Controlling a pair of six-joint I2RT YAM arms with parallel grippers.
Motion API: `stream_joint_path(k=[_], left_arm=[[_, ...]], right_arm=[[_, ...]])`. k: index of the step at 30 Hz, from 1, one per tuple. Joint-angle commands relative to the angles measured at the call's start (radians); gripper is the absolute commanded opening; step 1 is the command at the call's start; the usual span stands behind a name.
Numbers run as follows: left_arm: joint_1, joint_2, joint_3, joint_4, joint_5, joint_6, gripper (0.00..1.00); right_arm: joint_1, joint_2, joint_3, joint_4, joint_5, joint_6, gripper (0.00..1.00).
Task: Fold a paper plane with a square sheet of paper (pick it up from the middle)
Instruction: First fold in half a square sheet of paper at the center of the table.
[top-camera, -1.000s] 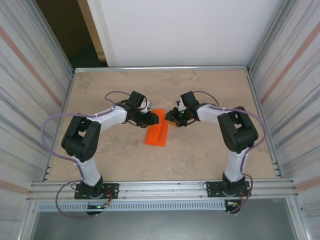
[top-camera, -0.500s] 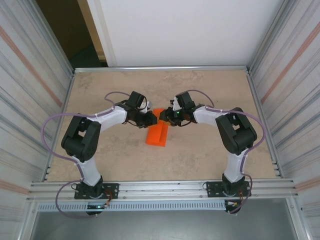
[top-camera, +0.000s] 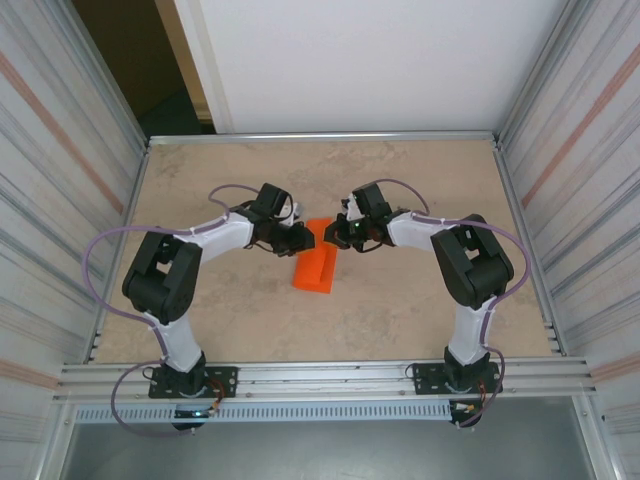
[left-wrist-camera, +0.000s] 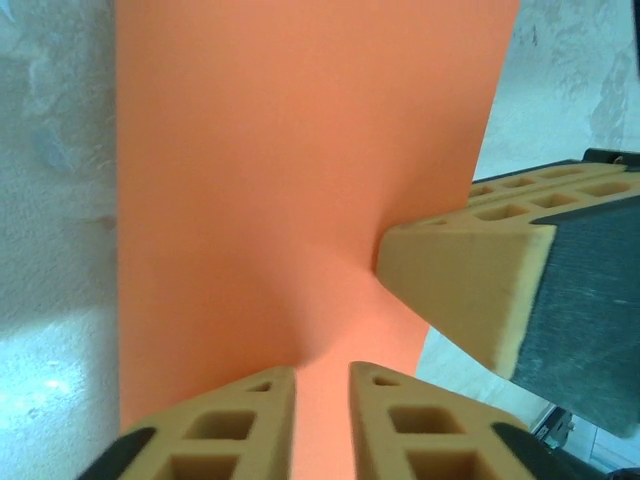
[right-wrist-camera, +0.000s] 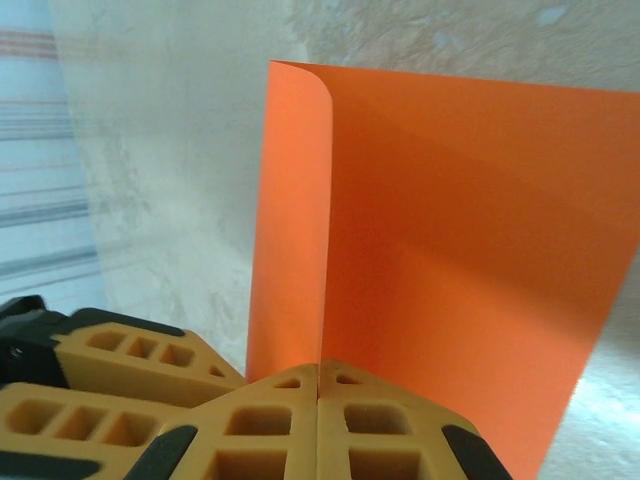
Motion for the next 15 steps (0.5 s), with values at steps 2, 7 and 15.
stream_joint_path(k=[2, 7, 15], left_arm=[[0.04, -0.077, -0.038, 0.026, 0.019, -0.023, 0.34], [0.063, -0.051, -0.044, 0.005, 0.04, -0.007, 0.48], [0.05, 0.043, 0.025, -0.036, 0.088, 0.037, 0.56]], right_arm=[[-0.023, -0.007, 0.0, -0.077, 0.029, -0.068, 0.0], [-0.04, -0.006, 0.011, -0.147, 0.05, -0.123, 0.0], [-0.046, 0.012, 0.034, -0.163, 0.035, -0.134, 0.0]])
